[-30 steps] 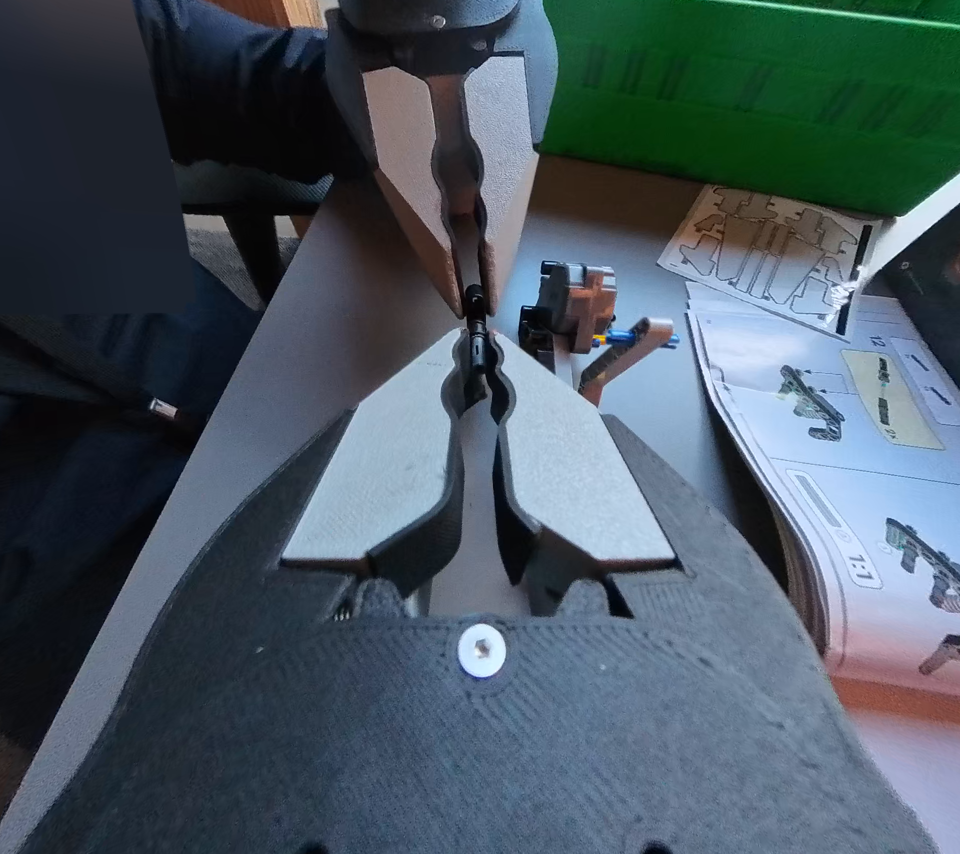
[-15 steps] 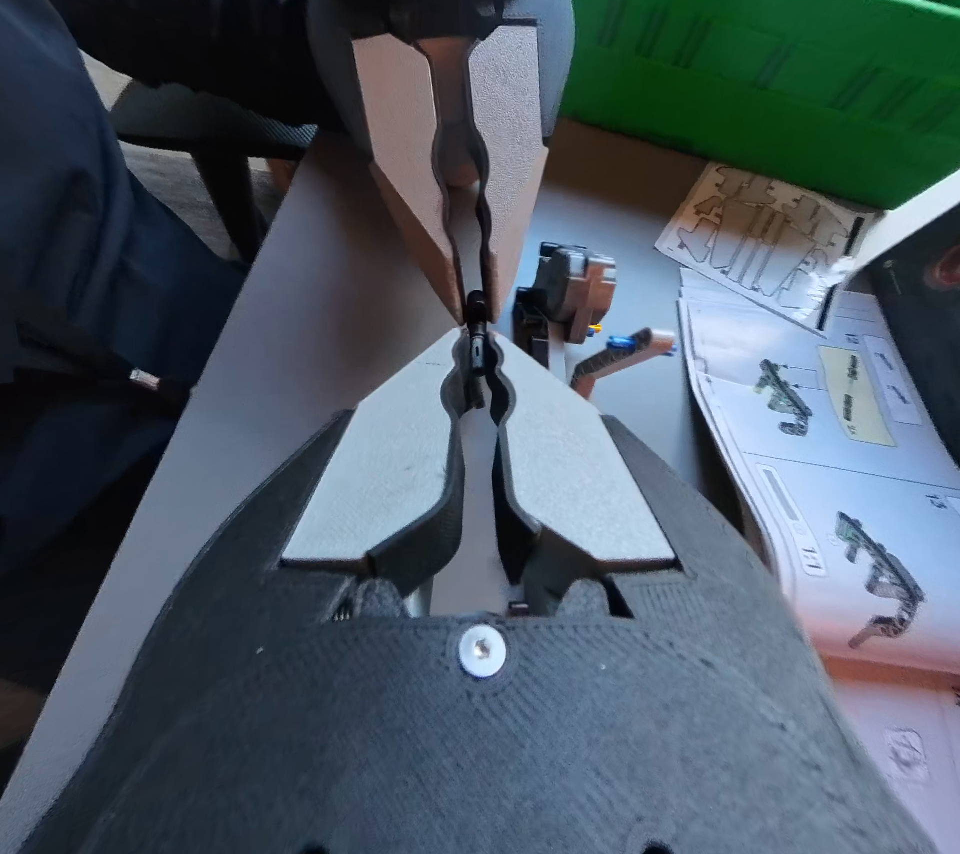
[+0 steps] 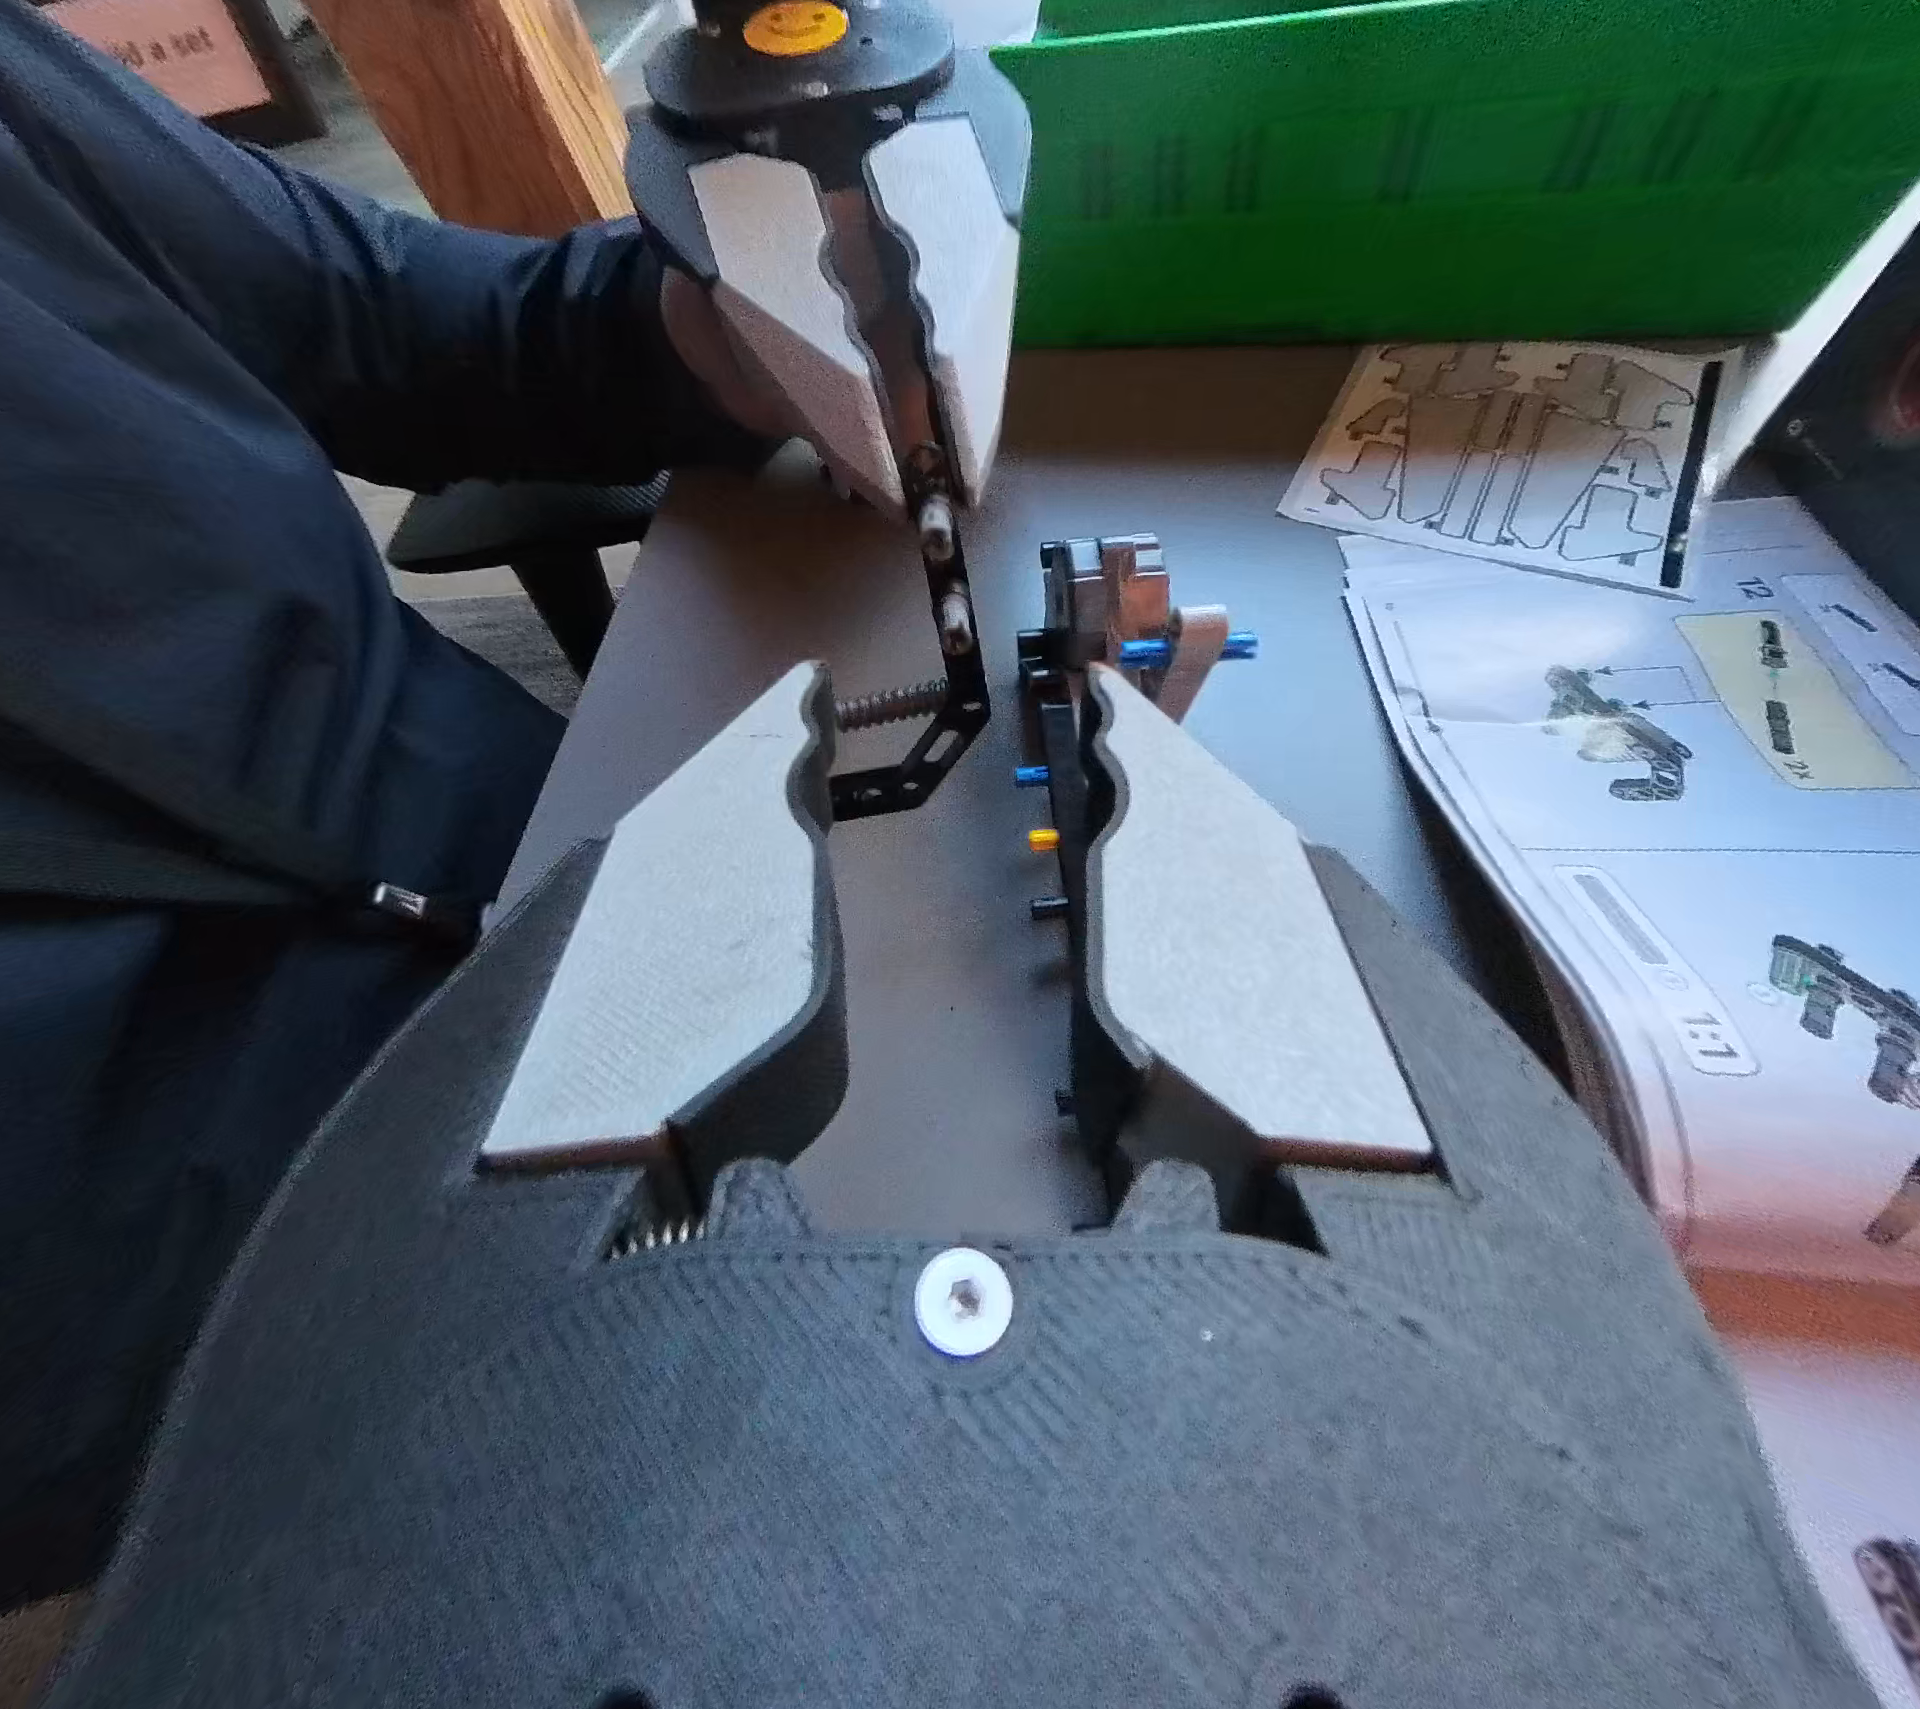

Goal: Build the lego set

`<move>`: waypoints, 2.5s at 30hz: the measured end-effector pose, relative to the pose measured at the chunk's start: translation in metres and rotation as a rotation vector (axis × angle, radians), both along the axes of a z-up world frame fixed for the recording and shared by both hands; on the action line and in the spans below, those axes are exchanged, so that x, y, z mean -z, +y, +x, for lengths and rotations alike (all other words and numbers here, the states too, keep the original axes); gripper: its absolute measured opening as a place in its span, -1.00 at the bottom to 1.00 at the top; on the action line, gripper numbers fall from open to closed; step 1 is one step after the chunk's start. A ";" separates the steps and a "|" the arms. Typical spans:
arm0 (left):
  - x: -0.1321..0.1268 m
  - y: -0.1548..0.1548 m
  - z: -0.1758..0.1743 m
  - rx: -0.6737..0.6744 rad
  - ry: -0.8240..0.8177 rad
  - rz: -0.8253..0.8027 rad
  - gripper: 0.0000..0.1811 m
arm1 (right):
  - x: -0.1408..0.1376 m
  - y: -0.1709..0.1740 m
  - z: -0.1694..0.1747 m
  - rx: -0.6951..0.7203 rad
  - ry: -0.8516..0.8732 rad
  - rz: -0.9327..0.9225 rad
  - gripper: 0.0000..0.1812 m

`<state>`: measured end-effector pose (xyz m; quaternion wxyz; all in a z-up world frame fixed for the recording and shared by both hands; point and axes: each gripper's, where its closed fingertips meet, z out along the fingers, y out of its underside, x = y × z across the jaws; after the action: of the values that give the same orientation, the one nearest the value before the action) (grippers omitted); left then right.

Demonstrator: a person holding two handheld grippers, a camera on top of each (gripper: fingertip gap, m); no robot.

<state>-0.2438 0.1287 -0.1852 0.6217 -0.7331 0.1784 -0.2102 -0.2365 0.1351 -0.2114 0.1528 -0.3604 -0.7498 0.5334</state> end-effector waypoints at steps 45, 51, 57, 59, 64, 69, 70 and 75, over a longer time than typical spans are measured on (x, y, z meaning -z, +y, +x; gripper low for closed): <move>-0.083 -0.026 0.053 0.102 -0.099 0.449 -0.96 | -0.050 -0.040 0.027 -0.106 0.162 -0.191 -0.57; -0.064 -0.018 0.046 0.053 -0.045 0.415 -0.96 | -0.038 -0.033 0.024 -0.099 0.064 -0.225 -0.93; -0.059 -0.020 0.038 0.041 -0.039 0.398 -0.95 | -0.042 -0.012 0.022 -0.051 0.062 -0.211 -0.96; -0.054 -0.022 0.037 0.045 -0.038 0.370 -0.95 | -0.040 -0.011 0.023 -0.049 0.059 -0.181 -0.96; -0.005 -0.029 0.032 0.020 0.069 0.081 -0.94 | 0.003 -0.012 0.019 -0.020 -0.061 0.052 -0.95; 0.018 -0.045 0.024 -0.002 0.073 -0.093 -0.98 | 0.044 -0.022 0.021 -0.038 -0.175 0.239 -0.96; 0.022 -0.047 0.022 -0.009 0.065 -0.129 -0.86 | 0.050 -0.021 0.021 -0.035 -0.189 0.265 -0.96; 0.045 -0.055 0.006 -0.065 0.131 -0.283 -0.62 | 0.052 -0.013 0.018 0.015 -0.203 0.271 -0.96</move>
<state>-0.2382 0.0736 -0.2299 0.5056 -0.8310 0.1633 -0.1648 -0.2183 0.1221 -0.2631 0.1275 -0.3942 -0.8239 0.3868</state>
